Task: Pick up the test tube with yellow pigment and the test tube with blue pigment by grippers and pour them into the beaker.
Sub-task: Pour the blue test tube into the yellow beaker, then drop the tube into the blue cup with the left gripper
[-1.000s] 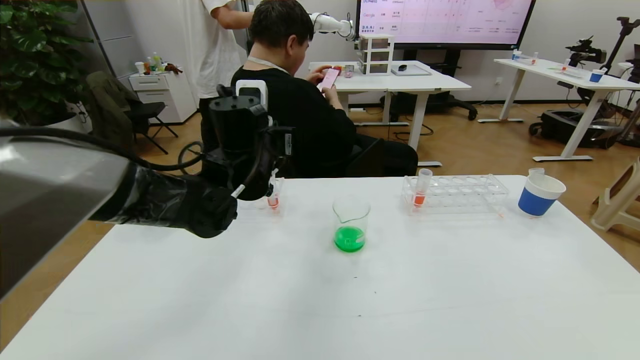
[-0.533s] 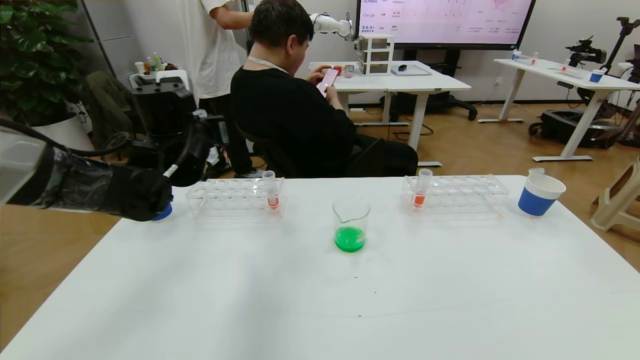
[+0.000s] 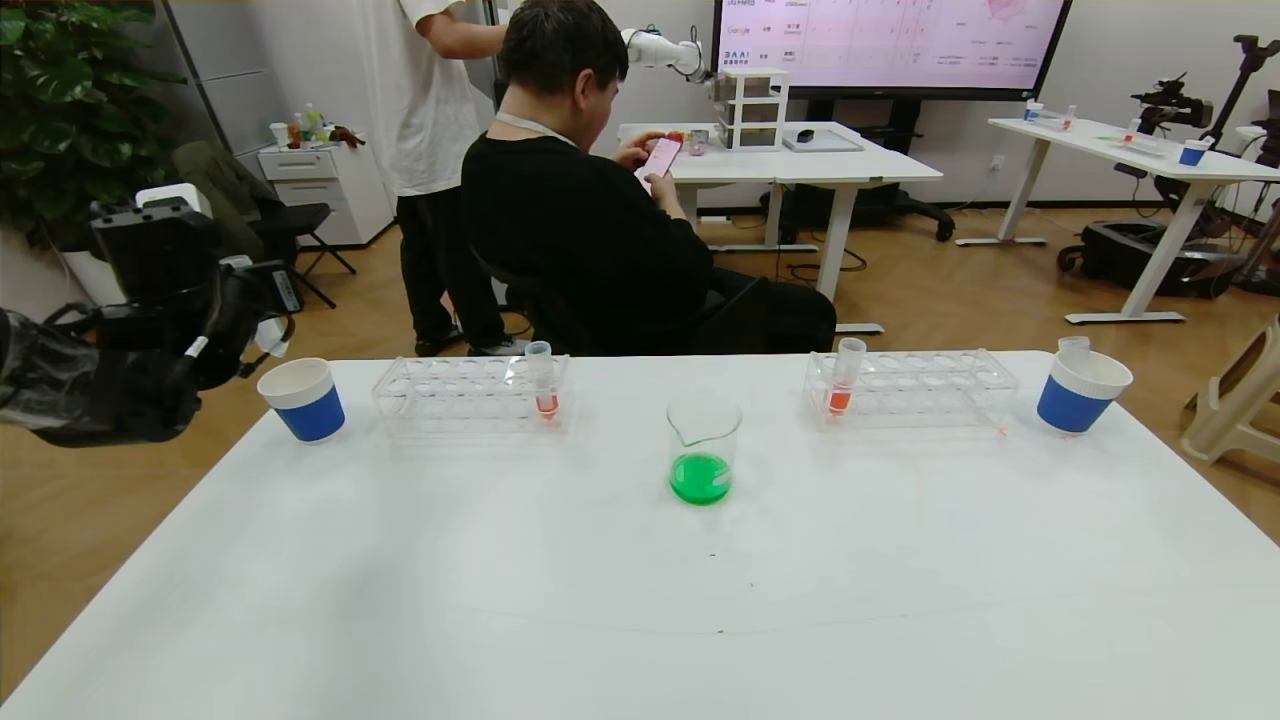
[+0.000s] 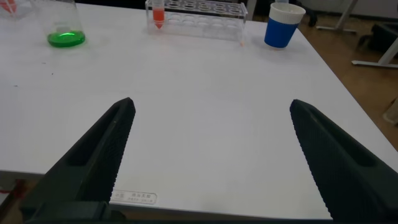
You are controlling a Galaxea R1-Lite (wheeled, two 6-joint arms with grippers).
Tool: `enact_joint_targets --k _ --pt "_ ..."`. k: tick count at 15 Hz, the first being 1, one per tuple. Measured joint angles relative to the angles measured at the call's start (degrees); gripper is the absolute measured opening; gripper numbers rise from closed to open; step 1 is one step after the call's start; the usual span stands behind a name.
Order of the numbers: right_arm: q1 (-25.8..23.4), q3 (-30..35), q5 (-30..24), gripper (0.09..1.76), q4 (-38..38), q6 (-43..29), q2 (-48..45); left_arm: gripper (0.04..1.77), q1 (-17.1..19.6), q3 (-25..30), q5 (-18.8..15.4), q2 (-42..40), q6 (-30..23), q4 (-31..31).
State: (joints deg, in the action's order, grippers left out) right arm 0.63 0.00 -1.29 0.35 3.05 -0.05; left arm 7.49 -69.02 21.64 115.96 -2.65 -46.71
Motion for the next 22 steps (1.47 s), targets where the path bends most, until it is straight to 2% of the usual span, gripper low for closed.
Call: enact_joint_targets --k 5,8,13,19,22 --pt "0.02 0.0 0.0 1.74 0.0 0.0 0.0 0.5 1.91 -10.54 -1.85 8.17 0.15 0.39" --pt "0.0 0.0 -0.02 1.74 -0.02 0.0 0.0 0.5 2.21 -12.89 -2.12 11.74 1.19 0.24" --pt "0.02 0.0 -0.02 1.74 -0.02 -0.02 0.0 0.5 3.4 -12.14 -2.35 14.42 0.61 -0.44" --pt "0.02 0.0 0.0 1.74 0.0 0.0 0.0 0.5 2.85 -6.83 -2.32 17.53 1.07 -7.72" --pt "0.02 0.0 0.0 1.74 -0.02 -0.02 0.0 0.5 2.85 -5.6 -2.27 18.72 1.27 -8.41"
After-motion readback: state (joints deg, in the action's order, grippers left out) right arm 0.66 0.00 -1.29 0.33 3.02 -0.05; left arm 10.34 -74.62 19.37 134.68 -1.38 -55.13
